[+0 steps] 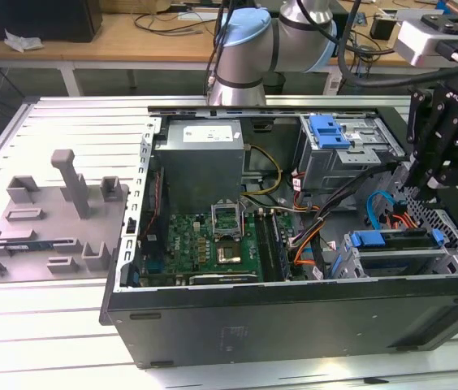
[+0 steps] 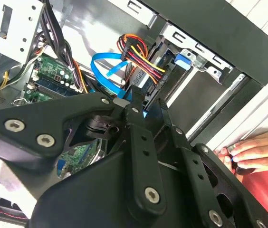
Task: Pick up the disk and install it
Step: 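Insert the second disk wire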
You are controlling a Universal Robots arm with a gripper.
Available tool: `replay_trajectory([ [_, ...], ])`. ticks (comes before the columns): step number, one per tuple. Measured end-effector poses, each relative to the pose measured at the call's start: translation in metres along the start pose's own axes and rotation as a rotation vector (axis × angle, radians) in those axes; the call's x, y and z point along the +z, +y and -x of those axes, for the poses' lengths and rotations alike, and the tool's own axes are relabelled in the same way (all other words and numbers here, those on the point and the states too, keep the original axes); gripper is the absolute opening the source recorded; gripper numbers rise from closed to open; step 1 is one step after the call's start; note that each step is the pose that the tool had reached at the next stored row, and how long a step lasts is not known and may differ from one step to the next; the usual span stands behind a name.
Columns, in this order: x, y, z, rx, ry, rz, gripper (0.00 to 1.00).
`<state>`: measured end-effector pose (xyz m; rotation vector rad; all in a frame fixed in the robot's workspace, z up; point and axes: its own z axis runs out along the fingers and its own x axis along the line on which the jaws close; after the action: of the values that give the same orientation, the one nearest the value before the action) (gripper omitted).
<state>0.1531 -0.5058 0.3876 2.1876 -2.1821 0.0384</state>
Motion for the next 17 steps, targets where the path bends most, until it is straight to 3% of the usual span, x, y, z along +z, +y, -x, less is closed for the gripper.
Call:
replay_trajectory([
  [5,-0.0001,0.0,0.0043,0.0,0.016,0.0001,0.3],
  [12,0.0021,0.0,0.0053,0.0,0.0255,0.0001,0.3],
  [17,0.0028,0.0,0.0097,0.001,0.0428,0.0002,0.3],
])
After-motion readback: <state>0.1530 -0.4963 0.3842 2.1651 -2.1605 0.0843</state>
